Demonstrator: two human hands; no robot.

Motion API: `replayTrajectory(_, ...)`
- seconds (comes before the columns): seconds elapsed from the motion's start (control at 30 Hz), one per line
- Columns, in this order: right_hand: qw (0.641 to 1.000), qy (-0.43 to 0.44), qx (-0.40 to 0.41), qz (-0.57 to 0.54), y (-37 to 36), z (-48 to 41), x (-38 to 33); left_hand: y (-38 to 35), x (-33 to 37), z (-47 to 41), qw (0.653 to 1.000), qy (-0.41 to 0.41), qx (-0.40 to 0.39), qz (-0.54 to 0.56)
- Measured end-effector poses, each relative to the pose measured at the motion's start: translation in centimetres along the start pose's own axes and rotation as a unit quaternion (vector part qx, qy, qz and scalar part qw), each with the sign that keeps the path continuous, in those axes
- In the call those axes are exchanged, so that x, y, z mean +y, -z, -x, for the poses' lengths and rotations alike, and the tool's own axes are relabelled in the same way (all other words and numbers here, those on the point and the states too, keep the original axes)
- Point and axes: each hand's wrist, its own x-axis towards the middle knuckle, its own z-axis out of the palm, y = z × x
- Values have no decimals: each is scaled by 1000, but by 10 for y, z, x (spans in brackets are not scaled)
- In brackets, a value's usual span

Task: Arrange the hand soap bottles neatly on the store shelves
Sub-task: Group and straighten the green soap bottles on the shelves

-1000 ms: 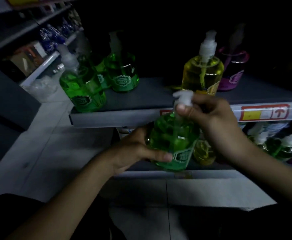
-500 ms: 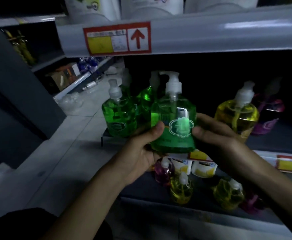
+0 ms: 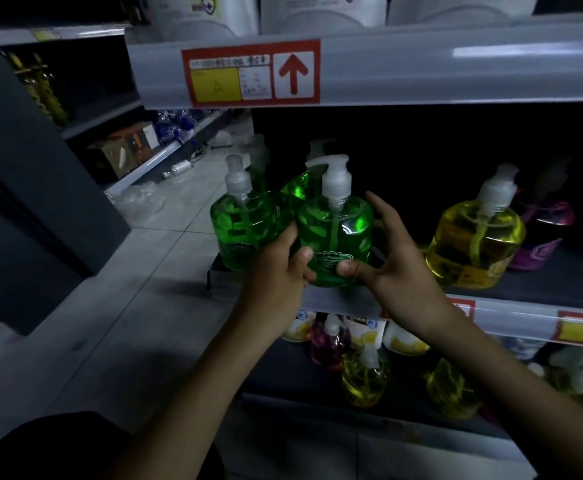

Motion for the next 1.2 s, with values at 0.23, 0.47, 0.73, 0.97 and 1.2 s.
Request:
replayTrajectory(0.23,999,29,13,23,-11,-14,10,5,0,3,991,-2,9,-136)
replayTrajectory(0.47,996,14,-19,81,-18,-24,14,56,20,-3,944,-68,302,-112)
replayTrajectory(0.73,993,-39,-103,40,-5,-65,3,65,-8,-24,990,52,97,-93)
replayTrajectory(0.97,974,-72,-190,100,7,-84,5,64,-29,-29,989,6,82,-123)
replayTrajectory(1.2,970,-76,-167,158,1,-79,-3,62,-36,-31,987,4,83,-139)
